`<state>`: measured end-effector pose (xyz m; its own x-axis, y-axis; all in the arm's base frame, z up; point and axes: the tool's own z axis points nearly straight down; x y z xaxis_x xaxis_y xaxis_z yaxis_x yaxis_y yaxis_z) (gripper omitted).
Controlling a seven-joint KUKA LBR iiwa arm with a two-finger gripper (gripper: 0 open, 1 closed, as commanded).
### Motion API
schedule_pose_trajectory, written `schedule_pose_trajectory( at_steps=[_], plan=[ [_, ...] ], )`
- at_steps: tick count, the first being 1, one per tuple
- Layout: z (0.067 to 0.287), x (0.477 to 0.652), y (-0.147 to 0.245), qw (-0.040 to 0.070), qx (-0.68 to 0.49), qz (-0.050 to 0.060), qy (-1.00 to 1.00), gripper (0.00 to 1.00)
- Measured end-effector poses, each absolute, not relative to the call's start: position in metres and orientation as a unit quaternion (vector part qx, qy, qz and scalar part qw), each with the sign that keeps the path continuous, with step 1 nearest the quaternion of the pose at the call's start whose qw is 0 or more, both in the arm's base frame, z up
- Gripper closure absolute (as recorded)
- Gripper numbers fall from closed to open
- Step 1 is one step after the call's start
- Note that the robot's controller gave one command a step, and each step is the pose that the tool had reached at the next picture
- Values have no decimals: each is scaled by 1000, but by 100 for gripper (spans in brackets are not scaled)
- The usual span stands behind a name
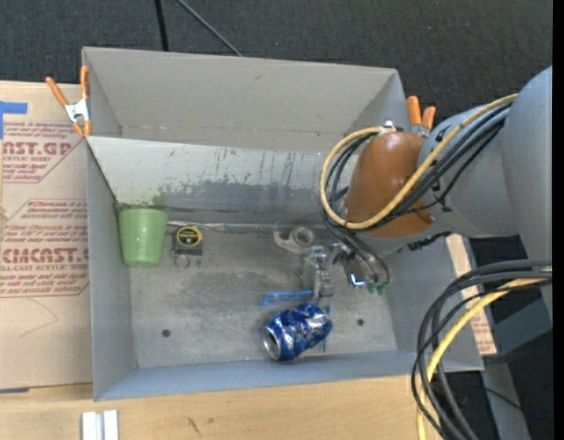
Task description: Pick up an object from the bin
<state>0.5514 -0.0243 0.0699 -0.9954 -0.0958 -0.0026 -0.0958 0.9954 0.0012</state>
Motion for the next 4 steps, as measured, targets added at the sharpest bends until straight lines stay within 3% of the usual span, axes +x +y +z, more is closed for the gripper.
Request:
schedule_pose_trajectory(
  at_steps=[1, 2, 3, 4],
  plan=[
    [200, 528, -35, 5, -66, -1, 998, 100],
    [196, 527, -34, 1, -67, 0, 998, 0],
    [67, 514, -12, -2, -199, 1, 980, 0],
    [69, 516, -13, 0, -199, 0, 980, 100]
  ],
)
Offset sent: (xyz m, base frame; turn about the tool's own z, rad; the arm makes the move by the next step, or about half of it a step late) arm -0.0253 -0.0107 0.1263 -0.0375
